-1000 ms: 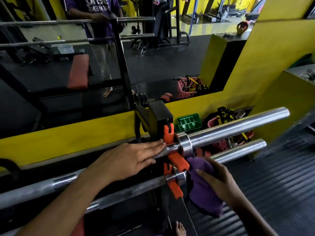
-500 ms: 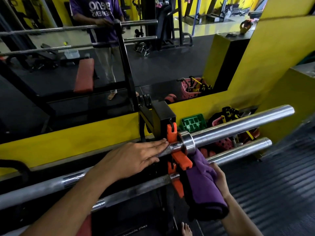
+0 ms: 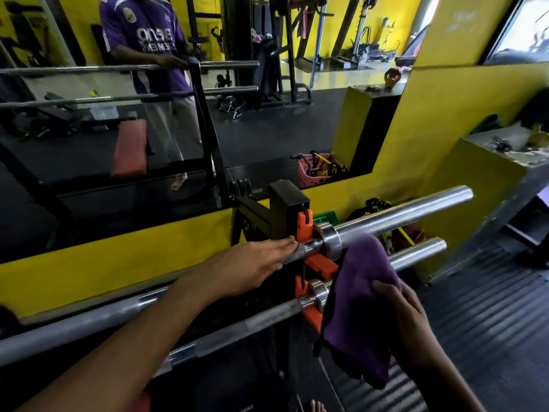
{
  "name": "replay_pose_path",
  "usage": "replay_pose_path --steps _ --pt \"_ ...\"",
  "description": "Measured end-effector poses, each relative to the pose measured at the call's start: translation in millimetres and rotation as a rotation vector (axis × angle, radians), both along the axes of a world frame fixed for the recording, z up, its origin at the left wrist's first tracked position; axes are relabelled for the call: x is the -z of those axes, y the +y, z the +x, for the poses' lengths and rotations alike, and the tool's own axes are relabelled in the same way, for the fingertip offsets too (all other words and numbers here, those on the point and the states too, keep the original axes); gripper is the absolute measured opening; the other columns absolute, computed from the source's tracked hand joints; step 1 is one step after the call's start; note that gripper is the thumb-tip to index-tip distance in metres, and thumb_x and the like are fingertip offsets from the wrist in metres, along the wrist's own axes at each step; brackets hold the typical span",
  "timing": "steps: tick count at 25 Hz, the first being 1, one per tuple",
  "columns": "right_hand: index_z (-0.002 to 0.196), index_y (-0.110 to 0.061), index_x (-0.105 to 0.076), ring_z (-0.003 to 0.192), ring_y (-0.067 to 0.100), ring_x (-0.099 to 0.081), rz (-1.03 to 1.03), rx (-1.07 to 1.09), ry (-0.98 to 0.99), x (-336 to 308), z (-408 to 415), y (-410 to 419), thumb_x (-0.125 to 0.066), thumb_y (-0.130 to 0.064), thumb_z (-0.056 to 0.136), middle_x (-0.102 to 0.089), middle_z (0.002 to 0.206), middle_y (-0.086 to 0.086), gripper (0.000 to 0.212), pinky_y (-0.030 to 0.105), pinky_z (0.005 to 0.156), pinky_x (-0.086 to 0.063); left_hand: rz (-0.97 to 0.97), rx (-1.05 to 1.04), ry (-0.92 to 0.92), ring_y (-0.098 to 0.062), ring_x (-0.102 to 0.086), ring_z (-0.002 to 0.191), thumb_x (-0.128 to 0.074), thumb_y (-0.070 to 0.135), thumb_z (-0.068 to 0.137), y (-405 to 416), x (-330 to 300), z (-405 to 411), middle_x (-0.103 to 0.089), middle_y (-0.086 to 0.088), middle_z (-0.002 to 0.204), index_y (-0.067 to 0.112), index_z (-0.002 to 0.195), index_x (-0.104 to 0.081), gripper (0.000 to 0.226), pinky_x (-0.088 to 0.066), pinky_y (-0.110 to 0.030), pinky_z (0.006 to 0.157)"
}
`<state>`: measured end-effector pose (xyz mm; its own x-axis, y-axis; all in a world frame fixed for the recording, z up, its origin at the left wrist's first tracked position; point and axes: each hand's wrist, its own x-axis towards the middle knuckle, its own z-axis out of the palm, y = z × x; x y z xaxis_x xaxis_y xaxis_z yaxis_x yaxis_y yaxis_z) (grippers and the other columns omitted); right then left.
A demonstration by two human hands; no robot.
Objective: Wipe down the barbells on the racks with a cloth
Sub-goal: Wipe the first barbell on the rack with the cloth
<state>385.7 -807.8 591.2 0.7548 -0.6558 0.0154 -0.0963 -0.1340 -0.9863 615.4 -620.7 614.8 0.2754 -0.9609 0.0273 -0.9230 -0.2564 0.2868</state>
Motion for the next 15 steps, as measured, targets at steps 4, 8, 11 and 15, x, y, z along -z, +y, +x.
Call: replay_pose_path --steps 4,8,11,15 --pt "0.151 -0.034 -0.038 0.102 0.002 -0.058 -0.718 -0.077 0.098 -37.4 28.8 32.2 -0.066 -0.030 0.093 -0.057 0.127 -0.017 0.065 0.024 0.087 -0.049 -0.037 -0.056 -0.001 -0.002 -0.028 0.148 -0.047 0.026 0.106 44.6 7.4 6.4 -0.010 0.028 0.160 0.036 0.159 -0.019 0.060 -0.039 -0.033 0.115" --pt "0.157 -0.035 -0.024 0.085 0.027 -0.068 -0.967 -0.090 0.376 -29.1 61.9 61.5 -0.063 -0.037 0.093 -0.030 0.149 -0.004 0.075 0.039 0.063 -0.054 -0.070 -0.190 -0.046 -0.002 -0.041 0.140 -0.039 0.040 0.107 105.9 13.2 0.4 -0.007 0.040 0.149 0.051 0.156 -0.015 0.056 -0.048 -0.028 0.103" --pt "0.152 -0.032 -0.030 0.090 0.033 -0.070 -0.985 -0.085 0.448 -35.4 75.6 60.8 -0.059 -0.033 0.093 -0.016 0.160 -0.010 0.066 0.039 0.069 -0.050 -0.100 -0.216 -0.087 -0.004 -0.041 0.141 -0.019 0.048 0.101 129.8 16.3 -6.2 -0.007 0.037 0.154 0.052 0.155 -0.011 0.055 -0.051 -0.028 0.098" --pt "0.156 -0.021 -0.021 0.113 0.035 -0.065 -0.963 -0.113 0.547 -32.1 79.6 74.4 -0.054 -0.033 0.097 -0.008 0.168 0.000 0.068 0.042 0.083 -0.051 -0.148 -0.254 -0.069 -0.011 -0.049 0.137 -0.026 0.041 0.100 132.0 12.8 -15.8 -0.020 0.030 0.153 0.043 0.155 -0.028 0.055 -0.051 -0.027 0.094"
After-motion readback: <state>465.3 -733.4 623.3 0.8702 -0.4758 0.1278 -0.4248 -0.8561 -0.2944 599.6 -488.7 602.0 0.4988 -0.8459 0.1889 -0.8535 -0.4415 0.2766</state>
